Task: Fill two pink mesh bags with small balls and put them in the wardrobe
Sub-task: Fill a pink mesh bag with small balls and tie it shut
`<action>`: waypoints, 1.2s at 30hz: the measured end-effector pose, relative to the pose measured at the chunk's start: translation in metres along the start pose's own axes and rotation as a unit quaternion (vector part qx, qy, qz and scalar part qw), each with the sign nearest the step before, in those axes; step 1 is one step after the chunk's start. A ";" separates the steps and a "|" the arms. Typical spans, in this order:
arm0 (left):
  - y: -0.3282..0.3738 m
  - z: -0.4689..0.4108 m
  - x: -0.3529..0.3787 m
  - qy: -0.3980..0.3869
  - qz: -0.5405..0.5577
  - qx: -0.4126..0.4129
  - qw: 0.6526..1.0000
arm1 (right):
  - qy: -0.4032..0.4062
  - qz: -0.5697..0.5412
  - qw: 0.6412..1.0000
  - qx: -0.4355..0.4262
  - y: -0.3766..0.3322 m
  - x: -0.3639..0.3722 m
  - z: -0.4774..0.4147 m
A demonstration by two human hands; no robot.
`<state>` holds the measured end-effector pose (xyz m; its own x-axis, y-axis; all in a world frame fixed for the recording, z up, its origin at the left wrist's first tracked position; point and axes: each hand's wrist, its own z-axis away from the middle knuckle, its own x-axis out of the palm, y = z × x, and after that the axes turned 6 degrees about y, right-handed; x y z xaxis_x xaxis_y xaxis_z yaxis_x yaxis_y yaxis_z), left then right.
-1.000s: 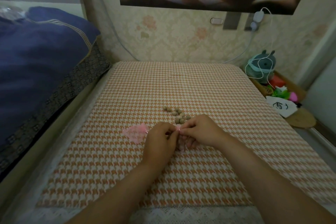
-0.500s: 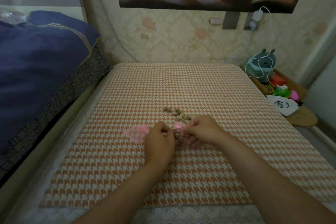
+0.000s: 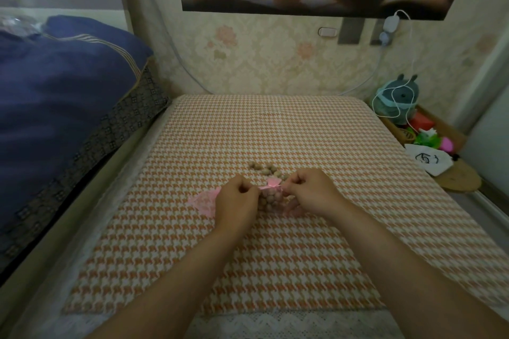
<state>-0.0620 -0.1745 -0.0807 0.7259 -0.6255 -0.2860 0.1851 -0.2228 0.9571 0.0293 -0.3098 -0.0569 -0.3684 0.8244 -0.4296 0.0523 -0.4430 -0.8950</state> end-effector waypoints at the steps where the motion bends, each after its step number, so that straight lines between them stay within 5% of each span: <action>1: -0.002 -0.001 -0.001 -0.006 0.009 -0.007 1.000 | -0.003 0.001 1.000 0.003 0.001 0.000 0.000; 17: -0.002 -0.006 0.000 -0.036 -0.021 -0.005 0.999 | -0.030 0.022 0.999 0.021 0.008 0.002 -0.002; 20: 0.002 -0.009 -0.005 -0.078 -0.121 0.055 0.988 | -0.057 0.031 0.998 0.004 0.008 0.002 0.000; 26: -0.001 -0.019 -0.016 -0.235 -0.106 0.051 0.965 | -0.097 0.005 0.995 -0.013 0.003 0.005 0.006; 32: 0.003 -0.019 -0.048 -0.154 -0.049 0.123 0.979 | -0.106 -0.092 0.990 -0.014 -0.020 0.027 0.016; 36: 0.000 -0.019 -0.085 -0.111 0.008 0.080 0.991 | -0.136 -0.123 0.983 -0.026 -0.036 0.062 0.025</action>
<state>-0.1106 -0.1073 -0.0557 0.5606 -0.7750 -0.2918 0.0544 -0.3172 0.9468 -0.0185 -0.2512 -0.0483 -0.6106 0.7763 -0.1568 -0.0257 -0.2173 -0.9758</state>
